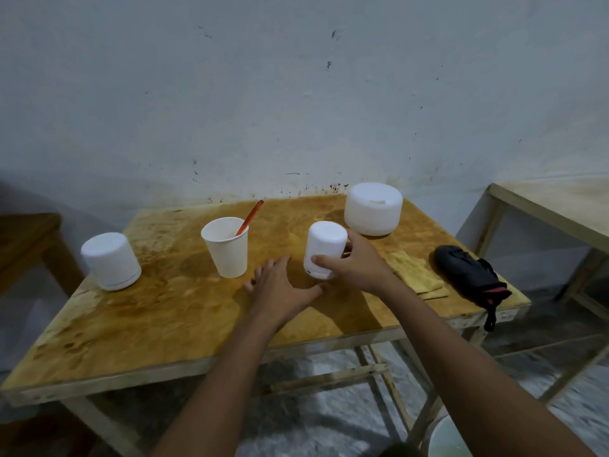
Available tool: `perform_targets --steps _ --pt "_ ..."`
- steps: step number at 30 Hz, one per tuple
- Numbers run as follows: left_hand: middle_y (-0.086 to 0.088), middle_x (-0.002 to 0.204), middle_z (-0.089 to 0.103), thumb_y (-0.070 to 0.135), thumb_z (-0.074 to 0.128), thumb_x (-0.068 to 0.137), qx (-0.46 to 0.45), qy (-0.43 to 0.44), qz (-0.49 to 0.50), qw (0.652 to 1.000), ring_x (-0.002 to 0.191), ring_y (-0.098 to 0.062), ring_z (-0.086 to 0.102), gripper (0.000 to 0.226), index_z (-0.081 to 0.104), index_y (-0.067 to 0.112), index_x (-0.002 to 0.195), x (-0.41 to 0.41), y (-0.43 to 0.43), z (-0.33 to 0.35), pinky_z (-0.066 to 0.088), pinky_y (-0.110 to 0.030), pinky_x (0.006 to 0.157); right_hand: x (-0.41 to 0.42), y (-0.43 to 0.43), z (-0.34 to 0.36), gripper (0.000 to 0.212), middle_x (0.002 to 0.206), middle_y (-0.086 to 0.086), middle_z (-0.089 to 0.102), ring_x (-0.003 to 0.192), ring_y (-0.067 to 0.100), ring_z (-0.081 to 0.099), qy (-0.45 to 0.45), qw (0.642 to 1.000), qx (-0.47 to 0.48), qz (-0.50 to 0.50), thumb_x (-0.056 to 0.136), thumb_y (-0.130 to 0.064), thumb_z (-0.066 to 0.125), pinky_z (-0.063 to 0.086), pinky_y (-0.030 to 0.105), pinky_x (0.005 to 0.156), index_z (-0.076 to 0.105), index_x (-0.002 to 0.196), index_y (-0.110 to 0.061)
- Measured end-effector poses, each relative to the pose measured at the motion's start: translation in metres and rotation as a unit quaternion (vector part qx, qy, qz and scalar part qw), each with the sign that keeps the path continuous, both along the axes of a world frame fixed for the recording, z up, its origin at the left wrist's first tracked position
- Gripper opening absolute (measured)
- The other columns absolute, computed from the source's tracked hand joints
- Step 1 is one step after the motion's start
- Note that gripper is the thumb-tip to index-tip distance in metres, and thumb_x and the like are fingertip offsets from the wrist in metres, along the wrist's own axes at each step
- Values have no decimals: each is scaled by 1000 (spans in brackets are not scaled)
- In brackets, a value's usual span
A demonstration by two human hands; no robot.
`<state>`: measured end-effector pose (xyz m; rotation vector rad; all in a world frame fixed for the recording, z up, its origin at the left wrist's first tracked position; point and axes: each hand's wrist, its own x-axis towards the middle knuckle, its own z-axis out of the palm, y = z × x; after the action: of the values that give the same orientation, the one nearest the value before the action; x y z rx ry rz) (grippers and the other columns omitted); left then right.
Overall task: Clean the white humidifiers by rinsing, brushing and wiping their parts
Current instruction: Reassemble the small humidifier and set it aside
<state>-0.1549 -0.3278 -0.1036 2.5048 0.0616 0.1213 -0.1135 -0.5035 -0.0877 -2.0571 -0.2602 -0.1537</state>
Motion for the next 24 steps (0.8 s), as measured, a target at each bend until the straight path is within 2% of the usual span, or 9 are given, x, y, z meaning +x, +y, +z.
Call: perform_targets --steps 2,5,10,15,24 --pt "-1 160 19 75 59 77 50 18 -4 999 147 -28 13 93 26 30 152 9 3 -2 9 -52 117 15 -6 5 73 122 -7 60 106 14 59 -17 999 8 -40 74 -45 80 56 29 76 49 136 -22" --pt "1 161 14 82 54 73 102 45 -11 994 147 -27 10 93 33 31 149 18 7 -8 11 -53 117 40 -9 15 71 123 -2 57 106 17 56 -28 995 5 -94 78 -39 79 51 29 75 46 136 -16" --pt "3 159 13 83 57 69 101 63 -16 993 146 -26 9 94 37 34 146 25 9 -9 13 -53 115 78 3 20 73 129 3 54 107 19 52 -13 992 -3 -127 80 -36 77 44 31 77 41 139 -13" --pt "3 158 15 84 57 68 101 60 -9 993 146 -25 9 93 37 35 145 27 11 -12 13 -52 115 101 20 10 71 135 8 51 123 28 50 32 988 -26 -148 82 -34 76 45 38 88 39 138 -11" --pt "3 156 18 83 58 68 96 57 -11 994 144 -24 11 92 38 35 144 26 10 -10 15 -51 116 114 30 -4 72 135 9 47 124 30 48 26 981 8 -193 84 -34 75 46 45 98 33 138 -10"
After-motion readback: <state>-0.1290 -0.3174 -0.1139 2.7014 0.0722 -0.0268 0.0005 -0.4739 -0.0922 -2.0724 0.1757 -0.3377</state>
